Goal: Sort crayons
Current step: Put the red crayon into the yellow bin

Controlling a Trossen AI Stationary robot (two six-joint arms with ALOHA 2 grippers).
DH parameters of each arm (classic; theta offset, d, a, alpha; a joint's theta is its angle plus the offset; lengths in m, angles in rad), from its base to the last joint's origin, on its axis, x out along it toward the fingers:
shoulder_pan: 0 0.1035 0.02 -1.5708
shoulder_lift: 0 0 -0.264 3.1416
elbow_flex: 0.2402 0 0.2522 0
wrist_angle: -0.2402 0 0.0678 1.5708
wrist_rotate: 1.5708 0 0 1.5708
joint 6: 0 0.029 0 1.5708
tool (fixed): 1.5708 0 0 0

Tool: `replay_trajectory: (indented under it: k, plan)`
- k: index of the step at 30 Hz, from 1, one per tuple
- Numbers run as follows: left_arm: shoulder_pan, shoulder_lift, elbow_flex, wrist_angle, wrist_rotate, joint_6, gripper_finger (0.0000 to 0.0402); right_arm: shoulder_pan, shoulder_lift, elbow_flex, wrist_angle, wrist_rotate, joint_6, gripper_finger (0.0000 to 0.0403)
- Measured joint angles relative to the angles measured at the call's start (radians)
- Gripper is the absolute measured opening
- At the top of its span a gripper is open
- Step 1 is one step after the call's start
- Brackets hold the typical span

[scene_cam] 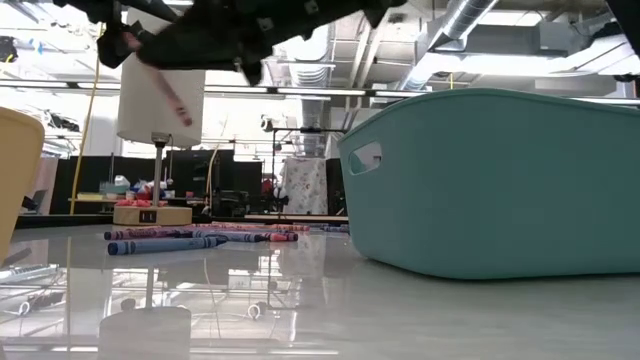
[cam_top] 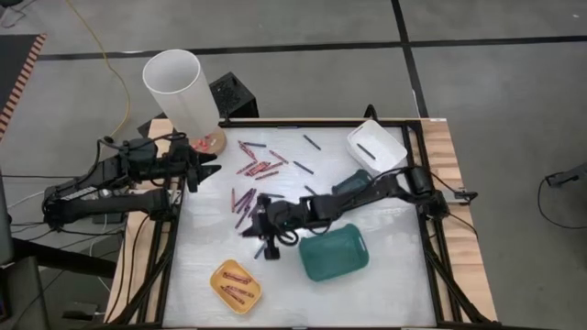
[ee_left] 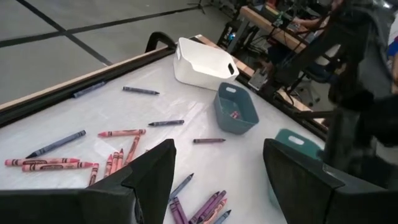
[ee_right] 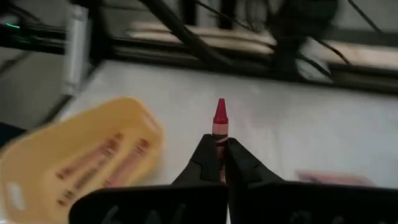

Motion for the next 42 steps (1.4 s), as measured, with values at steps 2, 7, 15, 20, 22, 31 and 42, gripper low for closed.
replay_trajectory:
  k: [2,7,15,20,22,31,42]
  plan:
    - [0.000,0.000,0.000,0.016,0.000,-0.001,0.0233,0.015,0.027,0.000,0.073,-0.050,-0.006,0.0003]
    - [0.000,0.000,0.000,0.064,0.000,-0.003,0.0233,0.021,0.113,0.001,0.316,-0.242,0.066,0.0003]
    - [0.000,0.000,0.000,0.099,0.000,-0.004,0.0233,0.028,0.264,0.076,0.449,-0.448,0.191,0.0003]
    - [0.000,0.000,0.000,0.101,-0.014,-0.004,0.0233,0.044,0.345,0.182,0.409,-0.564,0.235,0.0003]
    - [0.000,0.000,0.000,0.101,-0.021,-0.004,0.0233,0.042,0.355,0.217,0.365,-0.586,0.236,0.0003]
    - [0.000,0.000,0.000,0.102,-0.024,-0.004,0.0233,0.028,0.363,0.253,0.299,-0.581,0.238,0.0024]
    - [0.000,0.000,0.000,0.101,-0.023,-0.001,0.0233,0.022,0.363,0.253,0.288,-0.579,0.257,0.0054]
